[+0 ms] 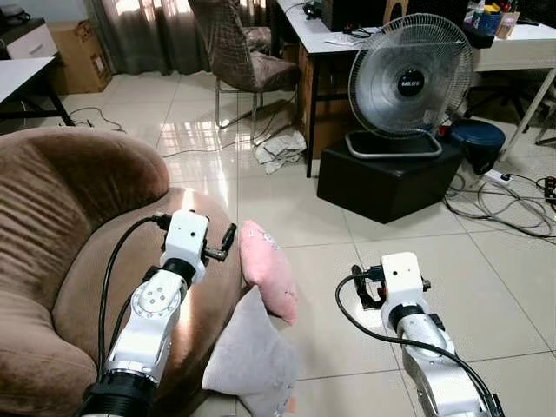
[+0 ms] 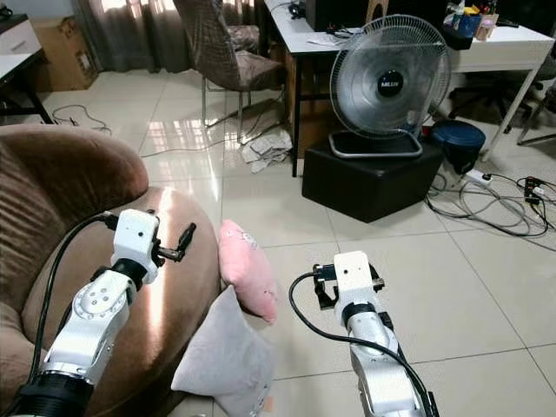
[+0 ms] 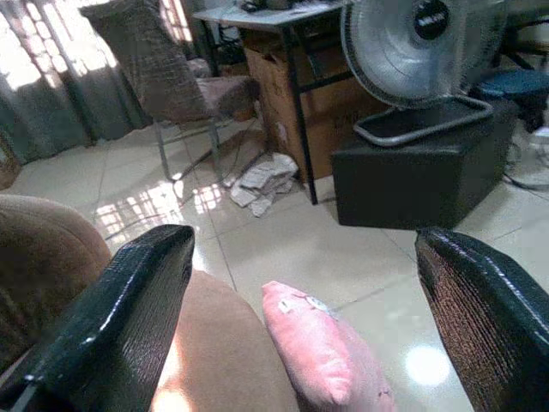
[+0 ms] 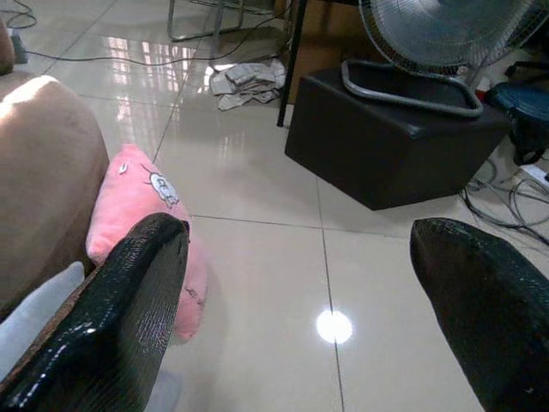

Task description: Move the pillow to the sofa from floor

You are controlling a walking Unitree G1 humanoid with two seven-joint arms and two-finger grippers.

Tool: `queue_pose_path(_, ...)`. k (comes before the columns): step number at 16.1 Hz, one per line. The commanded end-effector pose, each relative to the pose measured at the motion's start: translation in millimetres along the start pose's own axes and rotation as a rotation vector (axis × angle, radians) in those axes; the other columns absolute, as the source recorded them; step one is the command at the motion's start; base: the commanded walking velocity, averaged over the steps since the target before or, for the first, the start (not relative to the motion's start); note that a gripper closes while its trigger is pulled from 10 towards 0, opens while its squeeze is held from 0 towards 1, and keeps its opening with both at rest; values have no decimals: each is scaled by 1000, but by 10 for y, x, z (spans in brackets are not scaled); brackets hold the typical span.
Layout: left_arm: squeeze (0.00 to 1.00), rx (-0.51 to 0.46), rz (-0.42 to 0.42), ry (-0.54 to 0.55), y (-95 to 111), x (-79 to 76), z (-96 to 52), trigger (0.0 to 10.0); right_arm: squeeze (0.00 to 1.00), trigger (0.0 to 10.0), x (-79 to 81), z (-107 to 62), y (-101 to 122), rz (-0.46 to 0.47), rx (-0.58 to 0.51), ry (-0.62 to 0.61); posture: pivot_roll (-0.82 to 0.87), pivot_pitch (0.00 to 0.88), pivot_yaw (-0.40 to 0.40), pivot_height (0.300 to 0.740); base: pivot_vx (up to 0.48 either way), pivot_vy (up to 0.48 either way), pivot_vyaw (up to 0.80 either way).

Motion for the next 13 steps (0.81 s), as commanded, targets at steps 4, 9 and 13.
queue_pose_path(4,0,28,-9,-26,-63,-21,-7,10000,0,10000,-15,-18,-37,-17,7,-1,-24,0,63,695,0,0,0)
queue_pose_path(9,0,33,-21,-19,-71,-21,-9,10000,0,10000,-17,-16,-24,-25,3,0,-24,0,63,645,0,0,0)
queue_pose_path(13,0,28,-27,-13,-66,-27,-17,10000,0,10000,-14,-24,-25,-39,4,9,-23,0,49,626,0,0,0)
Point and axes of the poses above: a point about 5 cm out from each wrist's last joint towards the gripper, its own z axis pointing out of the wrist towards the gripper, its own y axis along the axis of the wrist's last joint, x = y × z, the point moved 1 cm from there along z, pointing out of the wrist towards the gripper, and after that the axes turned 15 degrees about z, right-handed, at the moved point
